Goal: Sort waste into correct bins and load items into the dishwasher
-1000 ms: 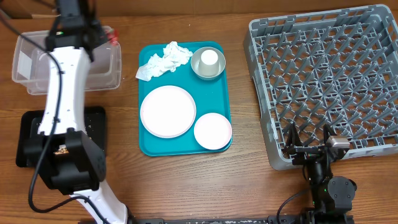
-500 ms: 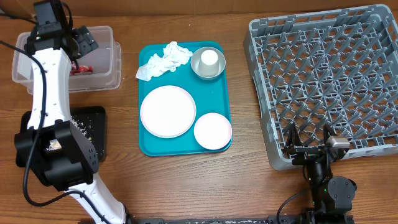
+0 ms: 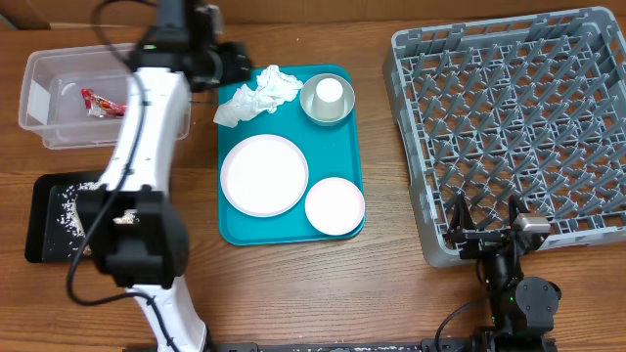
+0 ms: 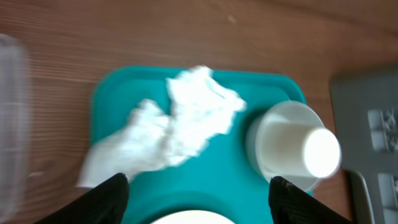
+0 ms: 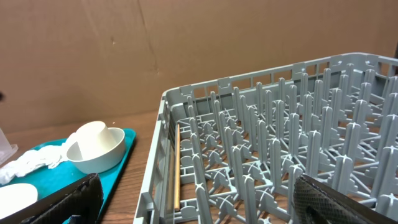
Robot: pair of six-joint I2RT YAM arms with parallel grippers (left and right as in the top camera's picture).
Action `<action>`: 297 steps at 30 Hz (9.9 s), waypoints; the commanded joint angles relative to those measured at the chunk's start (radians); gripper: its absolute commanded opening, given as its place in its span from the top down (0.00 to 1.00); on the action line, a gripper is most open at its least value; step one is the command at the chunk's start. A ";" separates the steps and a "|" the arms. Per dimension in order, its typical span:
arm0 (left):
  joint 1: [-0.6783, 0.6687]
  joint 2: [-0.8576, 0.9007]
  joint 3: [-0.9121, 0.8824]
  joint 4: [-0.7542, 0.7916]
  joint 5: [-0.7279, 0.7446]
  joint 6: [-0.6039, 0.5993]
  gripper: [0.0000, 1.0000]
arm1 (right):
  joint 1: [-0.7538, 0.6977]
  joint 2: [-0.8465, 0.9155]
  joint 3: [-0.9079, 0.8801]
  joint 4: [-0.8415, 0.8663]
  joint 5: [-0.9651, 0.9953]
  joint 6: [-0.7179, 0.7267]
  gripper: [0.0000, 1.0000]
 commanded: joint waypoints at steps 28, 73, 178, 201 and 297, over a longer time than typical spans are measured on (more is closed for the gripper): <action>-0.072 0.280 0.011 0.124 -0.135 -0.042 0.33 | 0.002 -0.012 -0.010 0.006 0.006 -0.003 0.00; -0.099 0.271 0.023 0.085 -0.213 -0.038 0.96 | 0.002 -0.012 -0.010 0.006 0.006 -0.003 0.00; -0.222 -0.161 0.100 -0.625 -0.333 -0.175 0.02 | 0.002 -0.012 -0.010 0.006 0.006 -0.003 0.00; 0.430 -0.161 0.100 -0.712 -0.243 -0.353 0.00 | 0.003 -0.012 -0.010 0.043 -0.044 0.020 0.00; 0.444 -0.161 0.100 -0.705 -0.243 -0.353 0.00 | 0.961 1.866 1.215 -0.576 0.290 0.544 0.66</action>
